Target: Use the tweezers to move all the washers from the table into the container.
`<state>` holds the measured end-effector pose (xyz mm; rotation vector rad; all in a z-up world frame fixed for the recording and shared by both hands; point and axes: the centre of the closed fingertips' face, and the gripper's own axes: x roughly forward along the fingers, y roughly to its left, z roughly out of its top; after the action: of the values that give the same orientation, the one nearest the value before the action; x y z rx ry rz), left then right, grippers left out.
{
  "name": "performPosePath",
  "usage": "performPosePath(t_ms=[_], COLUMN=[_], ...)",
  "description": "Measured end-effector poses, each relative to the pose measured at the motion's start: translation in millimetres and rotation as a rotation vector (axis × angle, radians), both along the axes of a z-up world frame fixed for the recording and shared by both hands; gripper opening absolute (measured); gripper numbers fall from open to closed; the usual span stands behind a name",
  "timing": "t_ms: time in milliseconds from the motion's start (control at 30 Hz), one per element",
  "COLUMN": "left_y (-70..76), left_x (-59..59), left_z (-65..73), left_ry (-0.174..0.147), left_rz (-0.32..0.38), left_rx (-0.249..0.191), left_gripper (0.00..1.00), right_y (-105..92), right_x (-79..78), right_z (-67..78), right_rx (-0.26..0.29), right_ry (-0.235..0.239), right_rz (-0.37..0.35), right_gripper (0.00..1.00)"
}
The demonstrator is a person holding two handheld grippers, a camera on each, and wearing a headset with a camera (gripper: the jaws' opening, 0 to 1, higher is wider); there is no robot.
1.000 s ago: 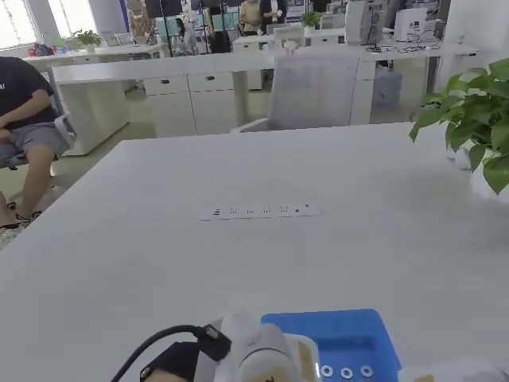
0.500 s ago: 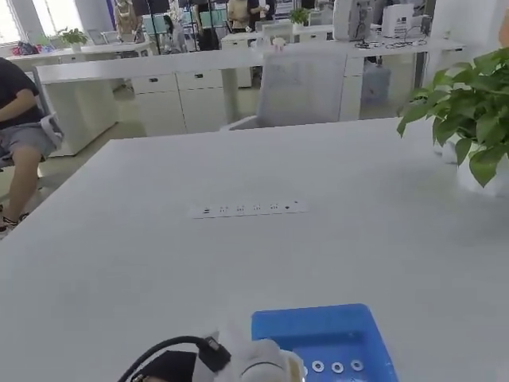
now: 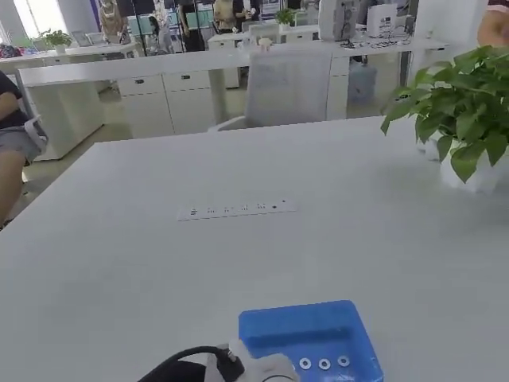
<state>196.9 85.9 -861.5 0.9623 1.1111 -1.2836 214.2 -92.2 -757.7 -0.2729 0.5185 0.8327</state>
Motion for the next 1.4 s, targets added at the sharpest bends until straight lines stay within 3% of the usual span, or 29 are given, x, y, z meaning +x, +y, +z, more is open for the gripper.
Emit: performPosePath(t_ms=[200,467,600,733,900,1100,1233,1333,1400], left_y=[1.8,4.3,4.6,4.3,3.9,2.9,2.5,2.8,0.4], left_x=[-2.8,-4.8,-4.9,-4.9,-5.4,-6.4,-9.4,-11.1,-8.7], left_z=[-2.7,-5.5,-5.1,-5.2,-4.8,-4.3,-3.6,-0.2,8.4], left_ry=[0.010,0.006,0.003,-0.008,-0.035,-0.026,-0.031,-0.053,-0.093], left_rz=[0.015,0.039,0.065,0.087,0.119,0.160,0.214,0.299,0.361], left_rx=[0.030,0.065,0.068,0.072,0.067,0.060,0.029,-0.029,-0.110], left_gripper=[0.00,0.00,0.00,0.00,0.00,0.00,0.05,0.11,0.14], right_y=[-9.3,-22.4,-27.2,-24.4,-24.1,-32.0,-34.1,-34.2,-33.4], right_x=[2.6,16.6,24.8,18.2,7.8,4.4,5.2,6.5,6.7], right_z=[6.5,4.0,14.9,25.4,27.1,29.4,29.0,26.2,24.4], right_rx=[0.021,-0.038,0.065,0.136,0.131,0.147,0.180,0.203,0.208], right_ry=[-0.037,-0.097,-0.101,-0.102,-0.107,-0.112,-0.111,-0.106,-0.108], right_rz=[-0.050,0.021,0.038,0.065,0.137,0.175,0.184,0.176,0.169], right_gripper=[0.26,0.34,0.37,0.40,0.45,0.50,0.53,0.55,0.56])
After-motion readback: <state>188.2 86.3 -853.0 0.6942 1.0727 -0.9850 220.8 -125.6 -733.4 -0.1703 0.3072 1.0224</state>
